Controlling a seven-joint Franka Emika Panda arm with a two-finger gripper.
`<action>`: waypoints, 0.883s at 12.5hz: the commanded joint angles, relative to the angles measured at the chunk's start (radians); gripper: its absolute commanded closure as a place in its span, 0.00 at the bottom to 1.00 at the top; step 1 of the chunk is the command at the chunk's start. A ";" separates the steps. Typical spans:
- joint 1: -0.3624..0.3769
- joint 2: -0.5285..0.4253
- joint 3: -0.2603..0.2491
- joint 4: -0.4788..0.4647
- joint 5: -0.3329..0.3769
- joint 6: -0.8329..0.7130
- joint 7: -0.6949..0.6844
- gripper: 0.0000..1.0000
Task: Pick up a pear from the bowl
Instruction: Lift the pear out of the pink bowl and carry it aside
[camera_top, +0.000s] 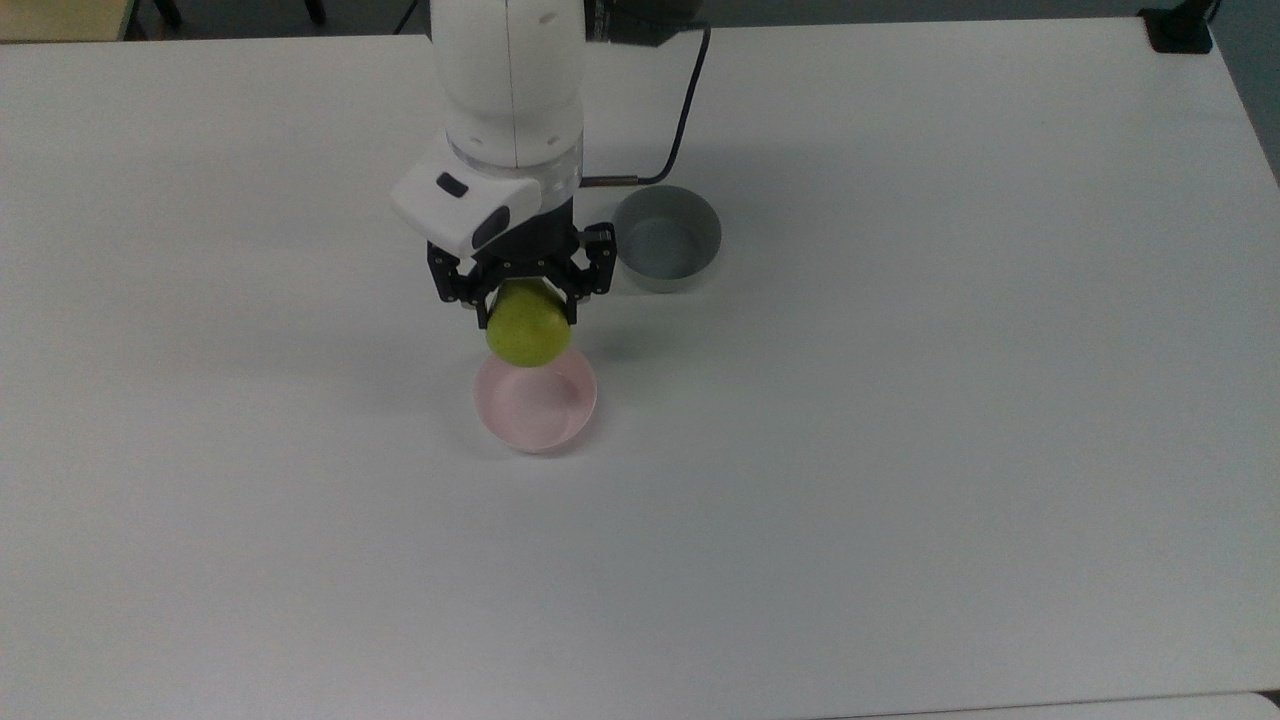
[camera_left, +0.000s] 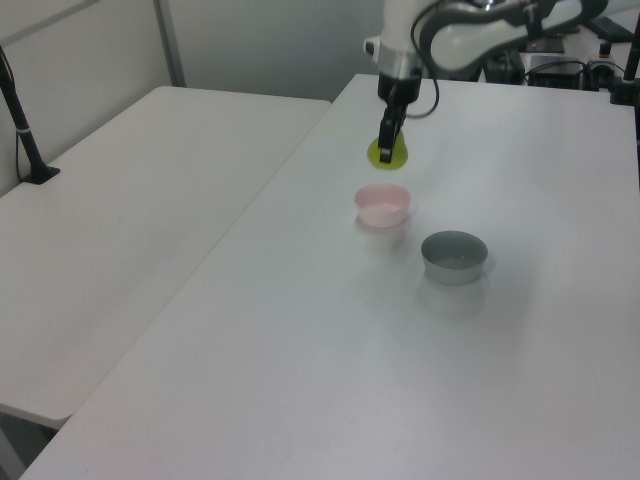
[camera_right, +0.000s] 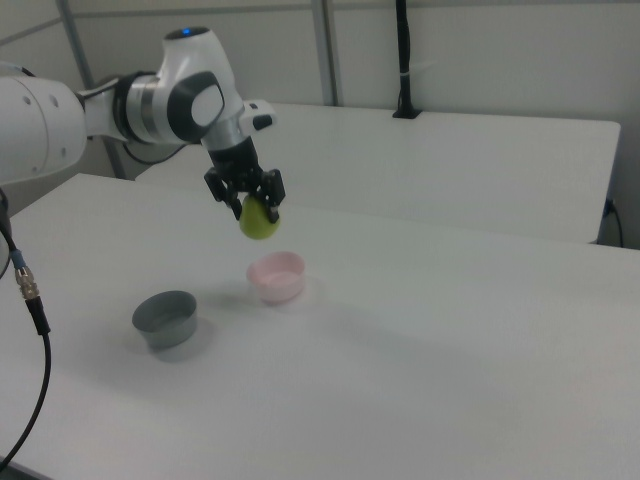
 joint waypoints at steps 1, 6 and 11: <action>-0.017 -0.012 -0.012 0.041 0.018 -0.063 -0.008 0.72; -0.179 -0.001 -0.012 0.040 0.017 -0.031 -0.261 0.72; -0.246 0.063 -0.014 0.032 0.001 0.122 -0.338 0.72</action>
